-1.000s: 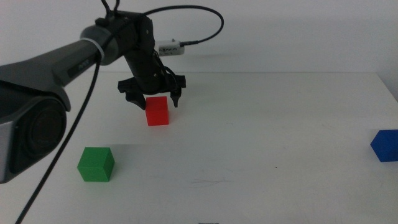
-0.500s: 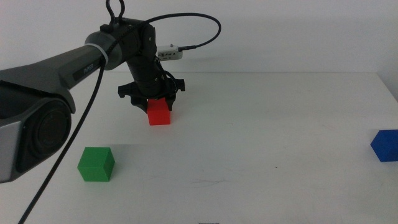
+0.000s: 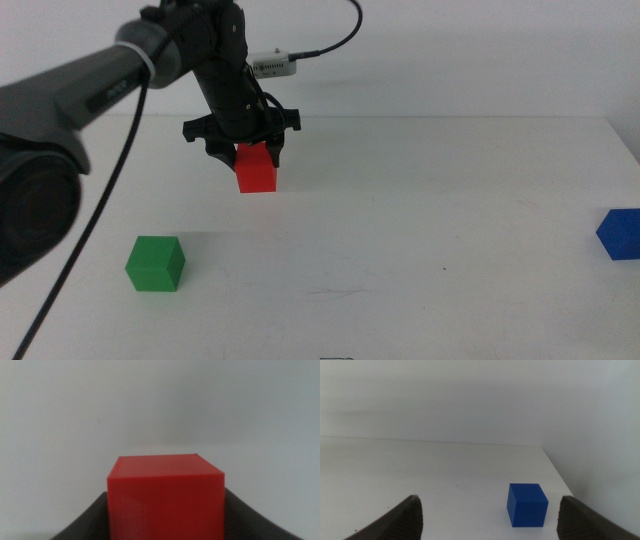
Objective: Stack red cubes first, then green, then blue cubes in a specific spot.
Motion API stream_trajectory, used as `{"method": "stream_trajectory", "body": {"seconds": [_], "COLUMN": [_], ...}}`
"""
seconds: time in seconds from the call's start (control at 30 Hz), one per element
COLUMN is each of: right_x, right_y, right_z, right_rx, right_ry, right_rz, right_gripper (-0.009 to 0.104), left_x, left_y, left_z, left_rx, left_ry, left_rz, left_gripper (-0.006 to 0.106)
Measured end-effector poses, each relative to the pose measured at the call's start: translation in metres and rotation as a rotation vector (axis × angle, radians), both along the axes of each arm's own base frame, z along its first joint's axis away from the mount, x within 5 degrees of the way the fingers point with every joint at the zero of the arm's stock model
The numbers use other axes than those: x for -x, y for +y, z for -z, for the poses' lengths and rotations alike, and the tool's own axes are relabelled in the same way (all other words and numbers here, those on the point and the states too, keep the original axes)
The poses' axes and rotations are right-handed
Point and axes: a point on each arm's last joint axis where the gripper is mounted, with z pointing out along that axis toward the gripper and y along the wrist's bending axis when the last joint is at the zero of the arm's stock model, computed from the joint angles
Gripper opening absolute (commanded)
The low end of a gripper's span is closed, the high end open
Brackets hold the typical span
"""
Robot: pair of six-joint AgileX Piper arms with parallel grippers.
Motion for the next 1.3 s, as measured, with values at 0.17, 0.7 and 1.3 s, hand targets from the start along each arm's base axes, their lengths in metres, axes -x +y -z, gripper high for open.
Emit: {"method": "stream_trajectory", "body": {"seconds": [0.17, 0.7, 1.3], "right_x": [0.000, 0.000, 0.000], "right_y": [0.000, 0.000, 0.000], "right_z": [0.000, 0.000, 0.000], "right_rx": [0.000, 0.000, 0.000], "right_ry": [0.000, 0.000, 0.000], "right_rz": [0.000, 0.000, 0.000], "right_gripper": [0.083, 0.083, 0.083], "left_x": [0.039, 0.127, 0.120], "left_y": [-0.012, -0.089, -0.115], "left_z": [-0.018, -0.017, 0.040], "left_rx": [-0.001, 0.020, -0.015], "left_ry": [0.023, 0.005, 0.045], "left_rz": [0.032, 0.014, 0.073], "left_gripper": [-0.002, -0.002, -0.002]}}
